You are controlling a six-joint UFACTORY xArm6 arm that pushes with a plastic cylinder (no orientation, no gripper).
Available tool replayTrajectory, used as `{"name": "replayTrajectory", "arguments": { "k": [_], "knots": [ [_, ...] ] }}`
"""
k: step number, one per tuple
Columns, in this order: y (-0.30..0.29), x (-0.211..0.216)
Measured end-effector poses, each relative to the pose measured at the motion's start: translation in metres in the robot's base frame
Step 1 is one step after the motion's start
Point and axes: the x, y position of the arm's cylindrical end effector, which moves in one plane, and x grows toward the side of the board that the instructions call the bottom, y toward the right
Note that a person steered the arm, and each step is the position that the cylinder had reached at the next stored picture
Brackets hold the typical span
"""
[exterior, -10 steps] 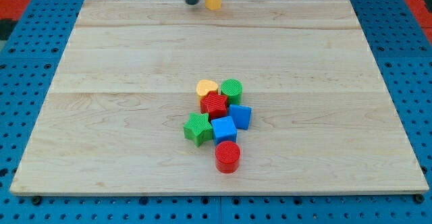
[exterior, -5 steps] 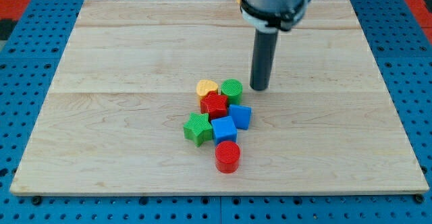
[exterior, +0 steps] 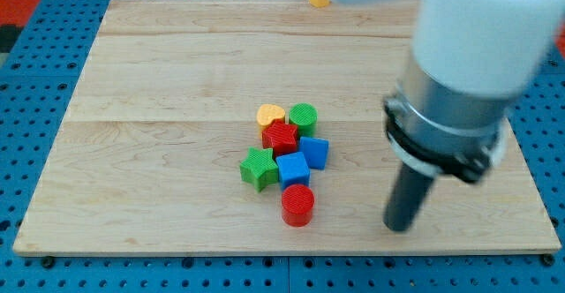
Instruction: Point your arm at red circle
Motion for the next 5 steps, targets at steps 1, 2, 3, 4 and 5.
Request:
{"name": "replayTrajectory", "arguments": {
  "k": [1,2,3,4,5],
  "knots": [
    [0.0,0.009],
    [-0.017,0.009],
    [-0.036,0.009],
    [-0.07,0.009],
    [-0.079,0.007]
  ]
}}
